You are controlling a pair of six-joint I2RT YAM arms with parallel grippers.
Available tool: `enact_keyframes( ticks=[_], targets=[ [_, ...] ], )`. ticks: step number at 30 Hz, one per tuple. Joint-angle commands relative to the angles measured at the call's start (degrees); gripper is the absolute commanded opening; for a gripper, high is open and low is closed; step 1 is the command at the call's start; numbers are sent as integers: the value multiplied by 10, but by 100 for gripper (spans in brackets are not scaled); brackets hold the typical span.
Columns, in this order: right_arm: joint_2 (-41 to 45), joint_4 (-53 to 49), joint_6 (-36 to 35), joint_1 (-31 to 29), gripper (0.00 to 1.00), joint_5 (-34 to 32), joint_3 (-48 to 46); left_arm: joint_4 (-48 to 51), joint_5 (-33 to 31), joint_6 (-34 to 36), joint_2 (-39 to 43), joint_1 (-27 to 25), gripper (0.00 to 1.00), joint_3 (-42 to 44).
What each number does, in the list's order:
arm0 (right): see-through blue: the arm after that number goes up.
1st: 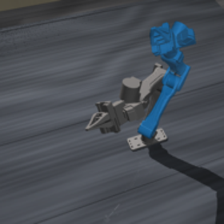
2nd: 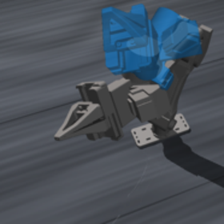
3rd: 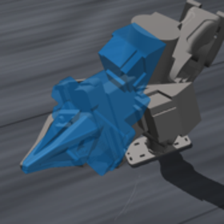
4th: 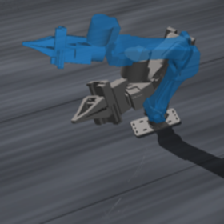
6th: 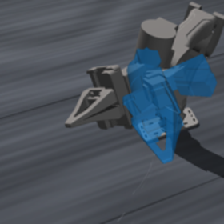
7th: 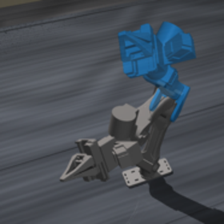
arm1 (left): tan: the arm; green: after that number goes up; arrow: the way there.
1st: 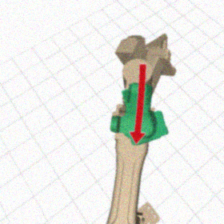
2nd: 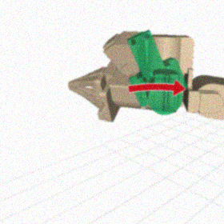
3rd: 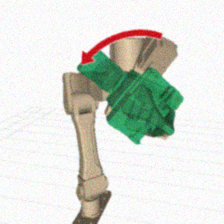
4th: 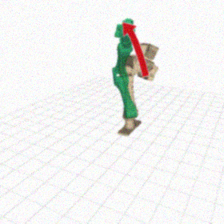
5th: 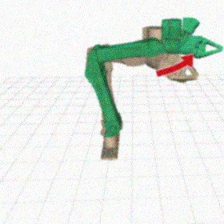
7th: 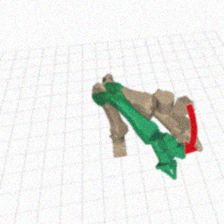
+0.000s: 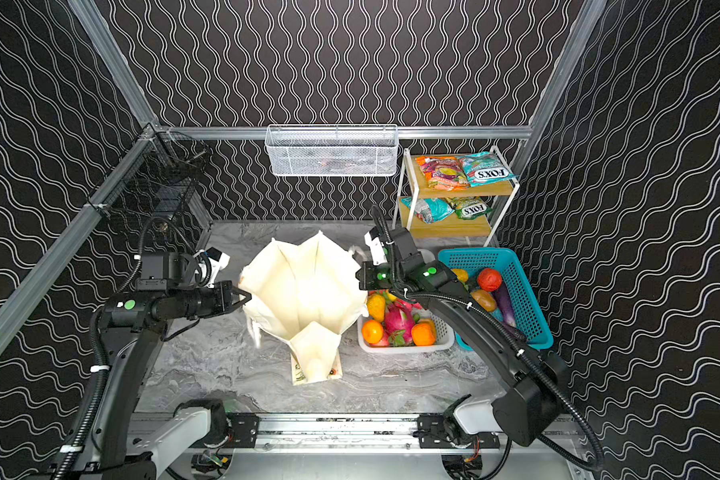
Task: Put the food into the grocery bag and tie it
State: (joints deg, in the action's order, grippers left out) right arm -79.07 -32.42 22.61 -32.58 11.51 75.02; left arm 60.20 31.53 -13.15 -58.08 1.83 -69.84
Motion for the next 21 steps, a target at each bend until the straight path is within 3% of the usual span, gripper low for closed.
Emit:
enact_keyframes(
  ticks=[1, 6, 10, 21],
  targets=[
    [9, -7, 27, 20, 0, -51, -21, 28, -132, 21, -5, 12, 0, -5],
    [7, -6, 33, 36, 0, -71, -37, 35, -224, 21, -8, 16, 0, 9],
    [1, -11, 30, 49, 0, -72, -43, 26, -244, 22, -9, 20, 0, 22],
    [-14, -2, 5, 60, 0, 9, -53, -28, -91, 27, -19, 31, 0, 49]
  ],
)
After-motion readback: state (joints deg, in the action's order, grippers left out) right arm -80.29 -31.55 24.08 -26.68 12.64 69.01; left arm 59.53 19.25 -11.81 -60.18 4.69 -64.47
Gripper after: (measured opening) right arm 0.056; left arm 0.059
